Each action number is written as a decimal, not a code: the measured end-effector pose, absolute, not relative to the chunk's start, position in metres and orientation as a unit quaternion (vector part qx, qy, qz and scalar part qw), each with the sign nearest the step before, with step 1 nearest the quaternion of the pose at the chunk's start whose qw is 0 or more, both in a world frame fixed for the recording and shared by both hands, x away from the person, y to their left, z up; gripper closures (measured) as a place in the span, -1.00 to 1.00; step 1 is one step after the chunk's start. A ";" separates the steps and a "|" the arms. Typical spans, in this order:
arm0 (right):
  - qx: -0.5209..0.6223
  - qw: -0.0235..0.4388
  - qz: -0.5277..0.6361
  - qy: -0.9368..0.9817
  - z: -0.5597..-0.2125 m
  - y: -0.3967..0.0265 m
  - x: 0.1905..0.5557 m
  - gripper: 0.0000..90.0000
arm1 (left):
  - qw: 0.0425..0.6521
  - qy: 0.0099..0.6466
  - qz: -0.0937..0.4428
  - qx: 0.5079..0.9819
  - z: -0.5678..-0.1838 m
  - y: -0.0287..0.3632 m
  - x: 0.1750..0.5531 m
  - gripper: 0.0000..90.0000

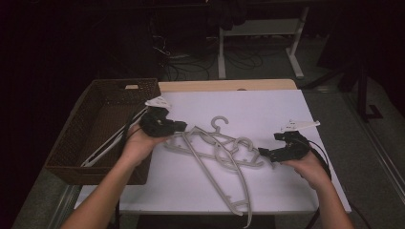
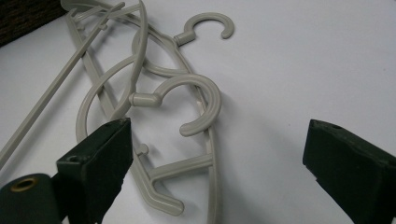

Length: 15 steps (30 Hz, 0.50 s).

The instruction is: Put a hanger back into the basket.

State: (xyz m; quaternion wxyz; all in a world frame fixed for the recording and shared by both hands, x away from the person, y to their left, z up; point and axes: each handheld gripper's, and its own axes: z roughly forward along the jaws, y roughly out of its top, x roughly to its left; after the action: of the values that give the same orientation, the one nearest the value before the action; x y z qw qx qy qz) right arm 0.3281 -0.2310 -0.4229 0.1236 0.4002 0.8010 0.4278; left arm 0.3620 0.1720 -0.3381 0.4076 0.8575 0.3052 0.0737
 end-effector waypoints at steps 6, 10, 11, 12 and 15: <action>0.400 0.122 0.429 0.801 -0.423 -0.232 0.328 -0.82 | 0.364 0.322 0.070 0.871 -0.381 0.139 0.379 1.00; 0.399 0.121 0.430 0.801 -0.423 -0.232 0.328 -0.82 | 0.327 0.347 0.073 0.876 -0.411 0.130 0.397 1.00; 0.398 0.121 0.430 0.801 -0.423 -0.232 0.328 -0.82 | 0.323 0.352 0.071 0.876 -0.416 0.129 0.401 1.00; 0.398 0.120 0.429 0.802 -0.423 -0.232 0.327 -0.82 | 0.328 0.360 0.063 0.871 -0.420 0.129 0.404 1.00; 0.397 0.119 0.429 0.803 -0.424 -0.233 0.328 -0.82 | 0.318 0.361 0.068 0.874 -0.425 0.124 0.409 1.00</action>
State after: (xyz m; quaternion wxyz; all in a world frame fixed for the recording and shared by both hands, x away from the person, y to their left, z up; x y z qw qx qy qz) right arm 0.3279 -0.2326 -0.4237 0.1193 0.3968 0.8029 0.4286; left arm 0.4091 0.1242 -0.4251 0.3185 0.8737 0.3613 0.0682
